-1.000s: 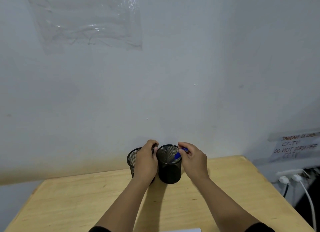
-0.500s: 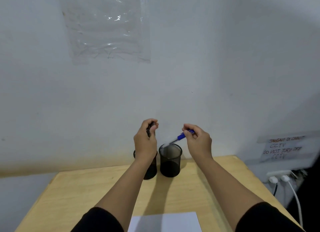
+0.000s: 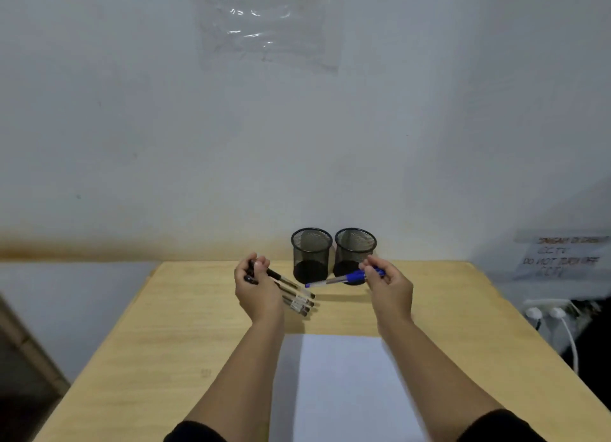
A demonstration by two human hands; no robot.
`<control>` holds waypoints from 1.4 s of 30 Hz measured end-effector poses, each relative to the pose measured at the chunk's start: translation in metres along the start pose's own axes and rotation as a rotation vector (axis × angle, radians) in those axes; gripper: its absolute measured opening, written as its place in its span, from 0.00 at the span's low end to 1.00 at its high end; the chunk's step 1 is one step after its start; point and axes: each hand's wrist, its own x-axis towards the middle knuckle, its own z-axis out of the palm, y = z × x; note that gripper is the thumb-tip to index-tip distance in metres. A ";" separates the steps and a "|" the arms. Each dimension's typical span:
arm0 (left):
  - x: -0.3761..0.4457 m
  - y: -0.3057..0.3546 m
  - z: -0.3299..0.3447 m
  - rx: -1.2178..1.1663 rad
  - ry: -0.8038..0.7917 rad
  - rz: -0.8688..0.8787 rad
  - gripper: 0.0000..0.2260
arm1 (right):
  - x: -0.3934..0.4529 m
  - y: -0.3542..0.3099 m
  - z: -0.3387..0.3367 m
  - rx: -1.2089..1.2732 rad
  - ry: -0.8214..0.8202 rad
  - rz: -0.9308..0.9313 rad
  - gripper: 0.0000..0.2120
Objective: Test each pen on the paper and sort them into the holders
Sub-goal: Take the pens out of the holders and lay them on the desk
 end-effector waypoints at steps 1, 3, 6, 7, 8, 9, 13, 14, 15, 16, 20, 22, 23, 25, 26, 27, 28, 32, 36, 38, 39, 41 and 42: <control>0.003 -0.009 -0.007 0.005 0.029 -0.056 0.07 | -0.001 0.012 0.000 -0.029 -0.014 0.027 0.10; 0.009 -0.023 -0.018 0.006 0.069 -0.164 0.07 | 0.000 0.032 -0.001 -0.088 -0.030 0.084 0.10; 0.018 -0.037 -0.027 0.103 0.066 -0.227 0.07 | 0.006 0.052 -0.003 -0.215 -0.022 0.147 0.09; 0.020 -0.040 -0.029 0.160 0.050 -0.228 0.07 | 0.008 0.055 -0.006 -0.282 -0.024 0.145 0.09; 0.021 -0.043 -0.031 0.213 0.032 -0.221 0.08 | 0.010 0.057 -0.009 -0.351 -0.033 0.135 0.10; 0.022 -0.044 -0.033 0.262 0.013 -0.205 0.08 | 0.011 0.057 -0.012 -0.408 -0.046 0.114 0.11; 0.025 -0.046 -0.040 0.482 -0.100 -0.075 0.10 | 0.015 0.056 -0.023 -0.611 -0.120 -0.009 0.11; 0.026 -0.045 -0.041 0.548 -0.140 -0.019 0.10 | 0.016 0.055 -0.023 -0.654 -0.140 -0.043 0.10; 0.028 -0.045 -0.043 0.605 -0.172 0.034 0.10 | 0.016 0.055 -0.024 -0.691 -0.159 -0.073 0.10; 0.029 -0.045 -0.045 0.648 -0.196 0.080 0.09 | 0.015 0.055 -0.023 -0.723 -0.176 -0.100 0.10; 0.033 -0.039 -0.062 0.749 -0.322 0.215 0.01 | 0.006 0.053 -0.011 -0.814 -0.197 -0.265 0.13; 0.035 -0.037 -0.074 0.795 -0.423 0.273 0.03 | -0.003 0.052 0.002 -0.831 -0.277 -0.358 0.11; 0.037 -0.037 -0.080 0.823 -0.466 0.304 0.04 | -0.008 0.053 0.010 -0.841 -0.342 -0.391 0.10; 0.039 -0.036 -0.088 0.895 -0.535 0.363 0.04 | -0.021 0.056 0.025 -0.860 -0.479 -0.415 0.08; 0.040 -0.036 -0.091 0.935 -0.561 0.391 0.04 | -0.026 0.058 0.031 -0.872 -0.539 -0.411 0.08; 0.041 -0.036 -0.094 0.966 -0.583 0.420 0.03 | -0.031 0.060 0.037 -0.892 -0.589 -0.407 0.09; 0.041 -0.037 -0.098 0.989 -0.601 0.443 0.03 | -0.034 0.063 0.041 -0.920 -0.627 -0.408 0.09; 0.044 -0.042 -0.105 1.027 -0.642 0.498 0.07 | -0.040 0.071 0.050 -0.996 -0.646 -0.410 0.09; 0.043 -0.044 -0.102 1.072 -0.638 0.556 0.06 | -0.040 0.068 0.054 -1.044 -0.647 -0.437 0.08; 0.042 -0.044 -0.101 1.059 -0.630 0.576 0.05 | -0.040 0.063 0.054 -1.039 -0.655 -0.440 0.07; 0.042 -0.043 -0.100 1.039 -0.631 0.581 0.04 | -0.039 0.059 0.054 -1.031 -0.661 -0.433 0.07; 0.041 -0.037 -0.098 0.992 -0.638 0.560 0.04 | -0.039 0.047 0.054 -0.964 -0.665 -0.387 0.04; 0.040 -0.033 -0.096 0.958 -0.634 0.533 0.04 | -0.039 0.040 0.053 -0.891 -0.656 -0.335 0.02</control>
